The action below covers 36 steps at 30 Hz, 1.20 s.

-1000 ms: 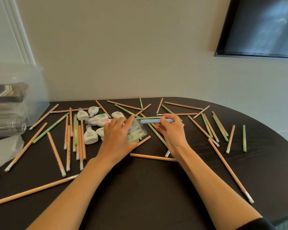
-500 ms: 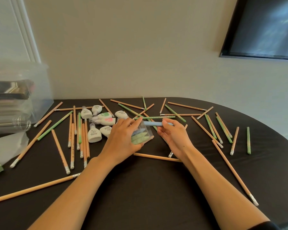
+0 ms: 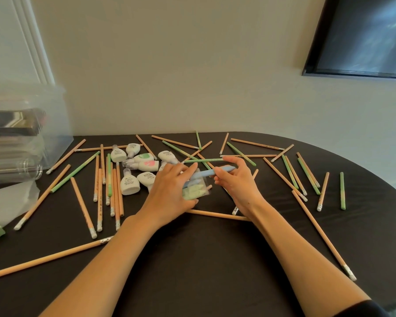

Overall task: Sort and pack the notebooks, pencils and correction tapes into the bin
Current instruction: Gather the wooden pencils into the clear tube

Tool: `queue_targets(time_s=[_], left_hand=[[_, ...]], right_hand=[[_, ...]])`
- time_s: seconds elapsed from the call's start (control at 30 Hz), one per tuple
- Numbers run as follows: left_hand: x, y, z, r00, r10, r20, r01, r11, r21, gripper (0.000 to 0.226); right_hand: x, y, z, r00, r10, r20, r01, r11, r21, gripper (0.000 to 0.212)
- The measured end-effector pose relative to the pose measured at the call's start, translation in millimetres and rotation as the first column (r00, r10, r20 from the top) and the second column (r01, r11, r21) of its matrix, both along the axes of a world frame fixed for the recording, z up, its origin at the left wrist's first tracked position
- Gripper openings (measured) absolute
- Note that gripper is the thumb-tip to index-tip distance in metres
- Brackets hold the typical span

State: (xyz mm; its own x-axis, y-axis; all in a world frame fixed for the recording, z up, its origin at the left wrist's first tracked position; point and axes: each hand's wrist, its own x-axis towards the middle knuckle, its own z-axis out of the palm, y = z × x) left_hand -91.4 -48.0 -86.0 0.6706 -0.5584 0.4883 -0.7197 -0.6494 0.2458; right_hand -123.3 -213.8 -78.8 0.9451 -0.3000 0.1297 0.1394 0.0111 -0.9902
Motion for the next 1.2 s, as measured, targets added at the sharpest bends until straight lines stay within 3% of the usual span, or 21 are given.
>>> queue_targets(time_s=[0.1,0.27,0.5,0.57,0.67,0.77,0.93,1.07,1.13,1.2], left_hand=[[-2.9,-6.3,0.5,0.999,-0.034,-0.018,0.034,0.999,0.007,0.082],[-0.1,-5.1,4.6,0.999,0.037,0.019,-0.036,0.999,-0.041,0.079],[-1.9,-6.9,3.7,0.999,0.039,-0.013,-0.039,0.999,-0.018,0.076],[-2.4,-7.5,3.4,0.999,0.045,-0.012,-0.045,0.998,-0.035,0.076],[-2.8,-6.7,2.7,0.997,0.079,-0.01,-0.08,0.994,-0.076,0.076],[-2.4,-4.8,3.1,0.994,0.109,-0.029,-0.112,0.983,-0.146,0.079],[-5.3,-8.8,7.6,0.996,0.079,-0.045,-0.088,0.967,-0.239,0.085],[-7.0,-13.1,11.2,0.978,0.1,-0.185,-0.162,0.92,-0.356,0.099],[-7.2,-12.6,11.4,0.954,0.078,-0.288,-0.201,0.881,-0.427,0.099],[-8.2,-12.1,11.2,0.943,0.018,-0.332,-0.186,0.856,-0.483,0.093]], right_hand=[[1.8,9.4,-4.1,0.999,0.035,-0.002,-0.035,0.994,-0.107,0.033],[3.0,7.2,0.8,0.997,-0.038,0.072,0.024,0.983,0.181,0.026],[-0.3,12.3,-2.7,0.982,-0.109,0.157,0.098,0.993,0.072,0.014],[-1.3,14.8,-4.3,0.988,-0.064,0.143,0.067,0.998,-0.018,0.009],[-2.1,20.0,-5.5,0.993,0.063,0.101,-0.058,0.997,-0.056,0.024],[-3.2,21.6,-4.2,0.988,0.144,0.046,-0.139,0.985,-0.103,0.027],[-5.4,24.1,-0.3,0.976,0.194,0.101,-0.201,0.978,0.063,0.031],[-5.6,16.1,5.6,0.997,-0.005,0.079,-0.019,0.953,0.303,0.024],[-7.0,15.6,7.1,1.0,-0.023,-0.019,0.027,0.979,0.203,0.023],[-7.4,20.3,6.7,0.994,0.052,-0.099,-0.044,0.995,0.084,0.024]])
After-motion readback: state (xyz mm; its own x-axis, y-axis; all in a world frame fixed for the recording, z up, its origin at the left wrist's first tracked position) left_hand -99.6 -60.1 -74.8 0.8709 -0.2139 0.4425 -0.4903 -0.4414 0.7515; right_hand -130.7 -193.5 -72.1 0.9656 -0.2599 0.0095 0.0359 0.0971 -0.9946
